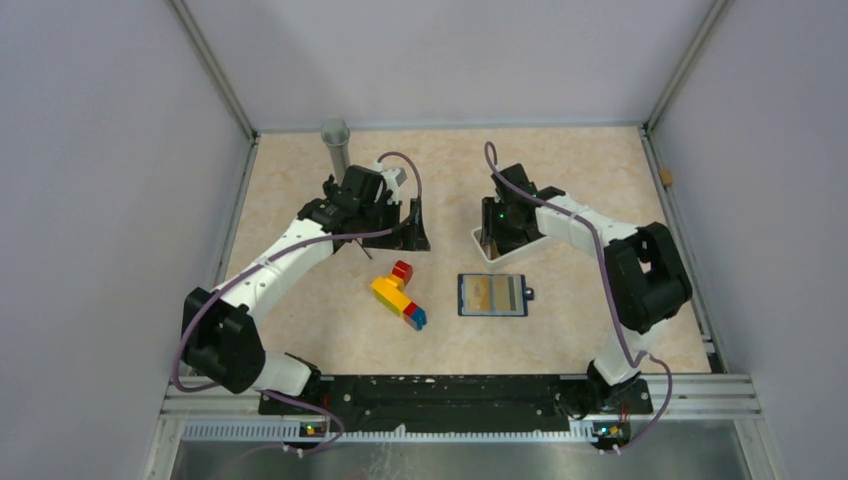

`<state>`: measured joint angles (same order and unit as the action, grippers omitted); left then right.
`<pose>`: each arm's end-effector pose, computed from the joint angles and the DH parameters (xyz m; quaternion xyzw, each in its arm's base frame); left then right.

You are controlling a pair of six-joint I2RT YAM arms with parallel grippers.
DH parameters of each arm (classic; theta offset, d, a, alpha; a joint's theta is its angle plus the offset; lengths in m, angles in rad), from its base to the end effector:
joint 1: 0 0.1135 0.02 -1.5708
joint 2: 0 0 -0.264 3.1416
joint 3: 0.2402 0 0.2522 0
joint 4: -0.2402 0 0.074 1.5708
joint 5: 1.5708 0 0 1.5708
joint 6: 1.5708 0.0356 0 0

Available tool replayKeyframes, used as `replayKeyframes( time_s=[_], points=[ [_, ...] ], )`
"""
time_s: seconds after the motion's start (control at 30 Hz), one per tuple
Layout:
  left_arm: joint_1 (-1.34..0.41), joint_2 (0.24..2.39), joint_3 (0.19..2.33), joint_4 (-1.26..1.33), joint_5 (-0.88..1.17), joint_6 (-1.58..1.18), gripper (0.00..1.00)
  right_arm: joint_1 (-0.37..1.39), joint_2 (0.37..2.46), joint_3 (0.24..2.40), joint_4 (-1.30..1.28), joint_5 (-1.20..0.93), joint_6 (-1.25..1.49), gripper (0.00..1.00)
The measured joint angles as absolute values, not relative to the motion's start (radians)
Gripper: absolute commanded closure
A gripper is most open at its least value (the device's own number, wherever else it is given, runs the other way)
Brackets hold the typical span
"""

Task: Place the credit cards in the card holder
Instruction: Pick up the credit card from the storage box.

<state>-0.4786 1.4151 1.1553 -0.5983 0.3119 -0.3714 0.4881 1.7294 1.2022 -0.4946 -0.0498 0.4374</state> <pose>0.2628 -0.1487 0.2877 0.1037 0.9216 -0.2747 0.2539 0.3178 0.1707 0.2093 -0.0311 0.9618 0.1424 0.2318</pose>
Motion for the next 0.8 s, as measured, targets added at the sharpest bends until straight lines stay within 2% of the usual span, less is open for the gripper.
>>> replayKeyframes(
  time_s=[0.6, 0.8],
  points=[
    [-0.478, 1.415, 1.155, -0.598, 0.312, -0.371, 0.01, 0.523, 1.781, 1.259, -0.495, -0.059, 0.437, 0.7],
    [-0.478, 1.415, 1.155, -0.598, 0.312, -0.371, 0.01, 0.523, 1.779, 1.259, -0.495, -0.077, 0.438, 0.7]
  ],
)
